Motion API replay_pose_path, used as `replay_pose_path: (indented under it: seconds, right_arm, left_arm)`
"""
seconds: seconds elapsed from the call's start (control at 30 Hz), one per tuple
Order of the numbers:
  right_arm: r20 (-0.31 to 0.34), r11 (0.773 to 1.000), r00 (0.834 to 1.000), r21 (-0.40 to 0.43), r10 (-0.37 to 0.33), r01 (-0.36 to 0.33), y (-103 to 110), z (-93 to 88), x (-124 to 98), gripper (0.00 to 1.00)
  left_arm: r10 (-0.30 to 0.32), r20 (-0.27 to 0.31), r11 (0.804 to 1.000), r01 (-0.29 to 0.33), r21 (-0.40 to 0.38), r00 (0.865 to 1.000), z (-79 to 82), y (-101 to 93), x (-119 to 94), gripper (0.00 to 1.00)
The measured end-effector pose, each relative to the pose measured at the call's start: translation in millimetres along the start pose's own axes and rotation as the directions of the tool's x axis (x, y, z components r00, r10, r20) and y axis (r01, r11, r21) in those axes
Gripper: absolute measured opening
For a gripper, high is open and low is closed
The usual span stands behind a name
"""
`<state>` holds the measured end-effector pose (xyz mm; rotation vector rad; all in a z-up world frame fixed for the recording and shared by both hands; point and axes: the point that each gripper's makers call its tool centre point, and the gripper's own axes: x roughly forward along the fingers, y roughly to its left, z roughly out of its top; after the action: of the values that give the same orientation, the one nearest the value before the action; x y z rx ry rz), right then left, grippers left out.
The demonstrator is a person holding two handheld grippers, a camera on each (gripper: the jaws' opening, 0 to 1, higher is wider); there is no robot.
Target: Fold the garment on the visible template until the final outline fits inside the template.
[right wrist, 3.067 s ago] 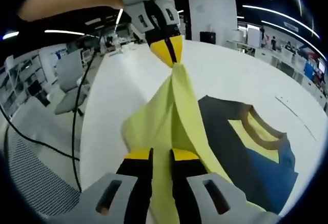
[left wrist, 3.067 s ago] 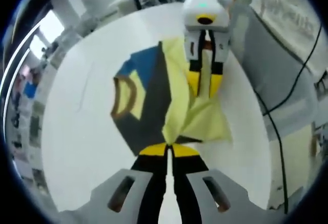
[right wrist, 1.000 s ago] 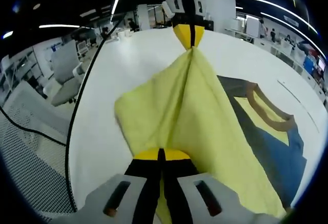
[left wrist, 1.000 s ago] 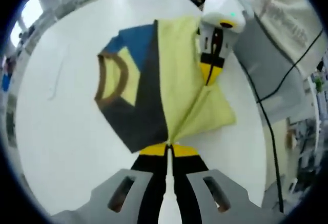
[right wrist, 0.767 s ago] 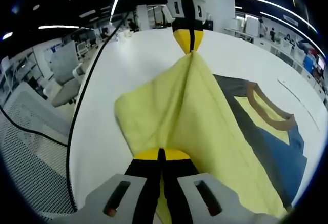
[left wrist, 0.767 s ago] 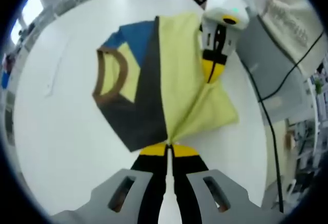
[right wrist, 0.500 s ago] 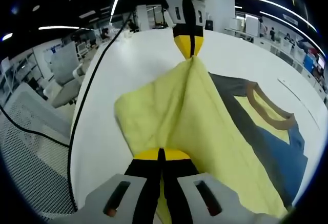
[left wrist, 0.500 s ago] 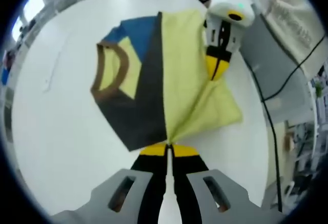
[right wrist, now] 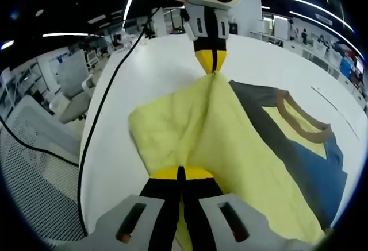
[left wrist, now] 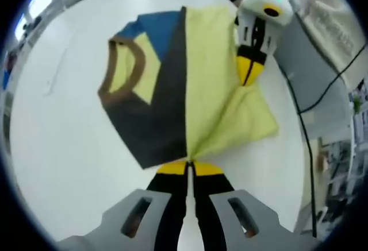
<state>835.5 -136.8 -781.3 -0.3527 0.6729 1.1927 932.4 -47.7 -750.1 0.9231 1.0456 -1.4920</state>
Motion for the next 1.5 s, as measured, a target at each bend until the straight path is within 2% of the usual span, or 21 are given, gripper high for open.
replay_pose_path:
  seconds: [0.87,1.2,1.37,1.5]
  right_arm:
    - [0.003,1.0,1.0,0.014,0.002,-0.002,0,-0.3,0,0.01]
    - [0.006,1.0,1.0,0.008,0.0,0.0,0,0.0,0,0.01]
    - [0.006,1.0,1.0,0.008,-0.002,0.002,0,0.1,0,0.01]
    - [0.007,1.0,1.0,0.005,-0.003,0.003,0,0.1,0,0.01]
  left_arm:
    - [-0.022,-0.035,1.0,0.021,-0.016,0.999,-7.7,-3.9,20,0.0]
    - [0.002,-0.032,1.0,-0.003,-0.025,0.999,-7.0,-0.3,22,0.0]
    - [0.024,-0.052,0.999,-0.026,-0.043,0.998,-11.6,3.5,22,0.0]
    - [0.042,-0.049,0.997,-0.045,-0.07,0.998,-15.7,8.7,21,0.06]
